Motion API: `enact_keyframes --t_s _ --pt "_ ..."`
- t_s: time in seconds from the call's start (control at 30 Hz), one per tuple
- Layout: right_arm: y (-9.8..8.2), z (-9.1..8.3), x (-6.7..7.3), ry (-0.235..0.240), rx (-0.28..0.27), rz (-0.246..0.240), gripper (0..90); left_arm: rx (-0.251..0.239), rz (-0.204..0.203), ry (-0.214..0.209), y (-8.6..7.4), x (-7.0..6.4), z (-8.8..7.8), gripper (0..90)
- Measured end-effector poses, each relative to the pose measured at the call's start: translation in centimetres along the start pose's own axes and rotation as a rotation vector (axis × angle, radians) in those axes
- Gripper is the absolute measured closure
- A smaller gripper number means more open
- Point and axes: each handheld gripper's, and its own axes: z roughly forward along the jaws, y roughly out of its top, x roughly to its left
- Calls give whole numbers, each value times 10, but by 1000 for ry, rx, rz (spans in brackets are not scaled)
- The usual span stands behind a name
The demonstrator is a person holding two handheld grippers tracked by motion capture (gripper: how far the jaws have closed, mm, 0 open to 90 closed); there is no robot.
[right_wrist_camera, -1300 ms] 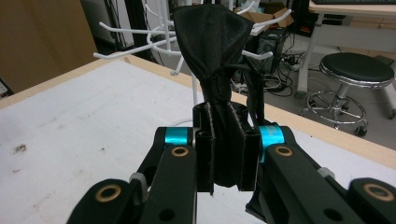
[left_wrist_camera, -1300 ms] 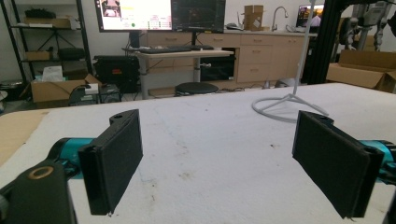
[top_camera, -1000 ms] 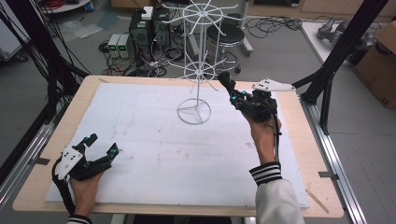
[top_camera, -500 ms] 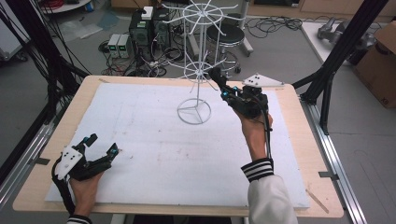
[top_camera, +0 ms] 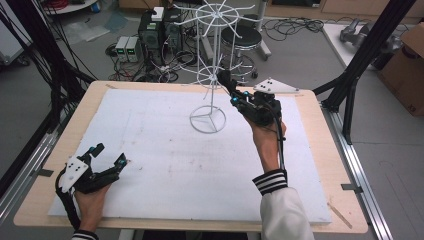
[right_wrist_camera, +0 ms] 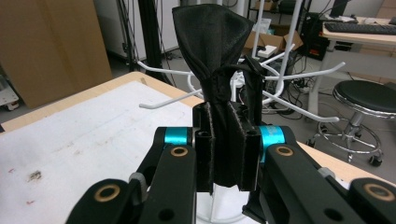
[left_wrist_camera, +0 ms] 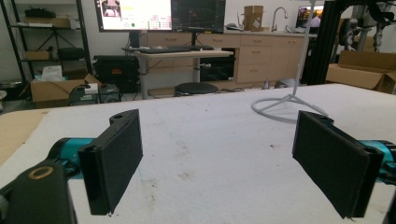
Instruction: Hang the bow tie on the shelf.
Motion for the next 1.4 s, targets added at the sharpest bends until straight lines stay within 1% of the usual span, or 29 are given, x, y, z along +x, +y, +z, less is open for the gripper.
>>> enact_keyframes --t_s 0.2,0.33,0.6,0.7,0.73,0.87,0.93,1.0,1.03,1.13,1.27,1.4 --pt "-1 3 5 9 10 -4 811 0 0 0 0 0 0 164" --pt "-2 7 7 0 24 -28 811 0 0 0 0 0 0 164" --pt "-9 13 11 5 46 -23 810 0 -2 -1 0 0 0 164" --pt "-12 15 11 2 55 -28 810 -1 -2 0 0 0 0 163" --pt "-13 17 12 1 65 -30 809 1 -2 -1 0 0 0 163" --pt "-17 20 13 -2 78 -47 809 -1 -2 0 0 0 0 164" --pt "-18 21 14 -4 95 -53 808 0 -1 -1 0 0 0 164" --pt "-20 22 14 -11 97 -65 807 -1 -1 -1 0 0 0 164" --pt "-21 22 14 -9 99 -60 807 -1 -2 -1 0 0 0 164" --pt "-23 23 14 -12 105 -67 806 0 -2 -1 0 0 0 164" --pt "-26 24 13 -13 126 -64 805 0 -2 -1 0 0 0 164" --pt "-30 26 9 -16 134 -52 797 1 -3 0 0 0 0 164"
